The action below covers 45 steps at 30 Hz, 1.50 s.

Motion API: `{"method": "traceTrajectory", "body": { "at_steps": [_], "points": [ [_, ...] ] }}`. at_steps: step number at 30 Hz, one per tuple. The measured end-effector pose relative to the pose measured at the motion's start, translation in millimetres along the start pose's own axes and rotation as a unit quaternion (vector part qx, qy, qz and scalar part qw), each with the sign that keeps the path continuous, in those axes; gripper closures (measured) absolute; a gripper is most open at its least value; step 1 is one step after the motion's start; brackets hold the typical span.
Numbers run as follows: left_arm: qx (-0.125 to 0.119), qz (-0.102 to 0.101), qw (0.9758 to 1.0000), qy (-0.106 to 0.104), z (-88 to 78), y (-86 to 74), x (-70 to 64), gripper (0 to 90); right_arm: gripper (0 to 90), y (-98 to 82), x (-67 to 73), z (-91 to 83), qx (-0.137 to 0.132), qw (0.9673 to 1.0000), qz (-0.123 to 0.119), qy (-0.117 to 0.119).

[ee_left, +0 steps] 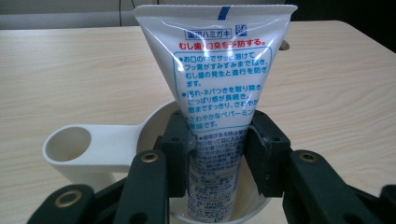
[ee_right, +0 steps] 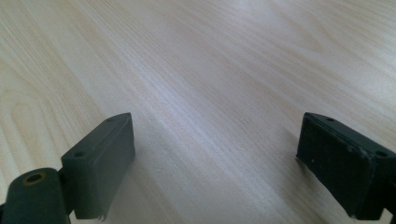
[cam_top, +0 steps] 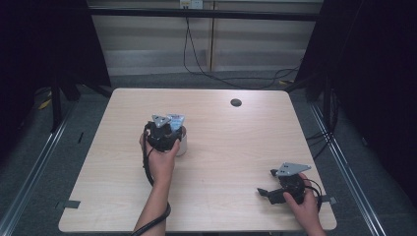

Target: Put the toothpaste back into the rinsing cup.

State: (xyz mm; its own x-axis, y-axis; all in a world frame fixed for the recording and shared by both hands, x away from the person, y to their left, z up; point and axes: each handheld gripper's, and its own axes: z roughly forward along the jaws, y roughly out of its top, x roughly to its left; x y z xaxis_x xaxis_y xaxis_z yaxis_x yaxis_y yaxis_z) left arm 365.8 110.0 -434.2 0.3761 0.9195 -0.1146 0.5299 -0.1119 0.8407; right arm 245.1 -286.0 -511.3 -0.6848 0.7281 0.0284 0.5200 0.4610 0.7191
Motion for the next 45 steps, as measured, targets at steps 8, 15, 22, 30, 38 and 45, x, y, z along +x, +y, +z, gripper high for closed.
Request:
{"method": "traceTrajectory", "body": {
  "at_steps": [8, 15, 22, 30, 38, 45],
  "points": [
    [0.003, -0.007, 1.0, -0.001, -1.6, -1.5, 1.9, 61.1, 10.7, 0.1, 0.0, 0.0, 0.001, 1.0, 0.0, -0.001],
    [-0.014, -0.007, 0.9998, -0.012, -8.8, 8.1, 3.6, 56.4, 10.7, 0.2, 0.0, 0.1, 0.0, 1.0, 0.0, 0.001],
    [-0.008, -0.005, 0.9999, -0.004, -14.0, 16.3, 1.7, 48.8, 10.7, 0.3, -0.1, 0.4, -0.001, 1.0, -0.002, 0.002],
    [-0.002, -0.011, 0.9999, 0.002, -15.7, 13.1, 4.6, 37.0, 10.7, 0.3, -0.1, 0.3, 0.0, 1.0, -0.002, 0.0],
    [0.004, -0.015, 0.9999, -0.004, -19.9, 12.2, 8.2, 27.4, 10.7, 0.3, -0.1, 0.3, 0.0, 1.0, -0.002, 0.0],
    [0.008, -0.019, 0.9998, -0.008, -23.0, 10.5, 10.9, 21.9, 10.7, 0.4, -0.1, 0.3, 0.0, 1.0, -0.002, 0.0]
  ]
}}
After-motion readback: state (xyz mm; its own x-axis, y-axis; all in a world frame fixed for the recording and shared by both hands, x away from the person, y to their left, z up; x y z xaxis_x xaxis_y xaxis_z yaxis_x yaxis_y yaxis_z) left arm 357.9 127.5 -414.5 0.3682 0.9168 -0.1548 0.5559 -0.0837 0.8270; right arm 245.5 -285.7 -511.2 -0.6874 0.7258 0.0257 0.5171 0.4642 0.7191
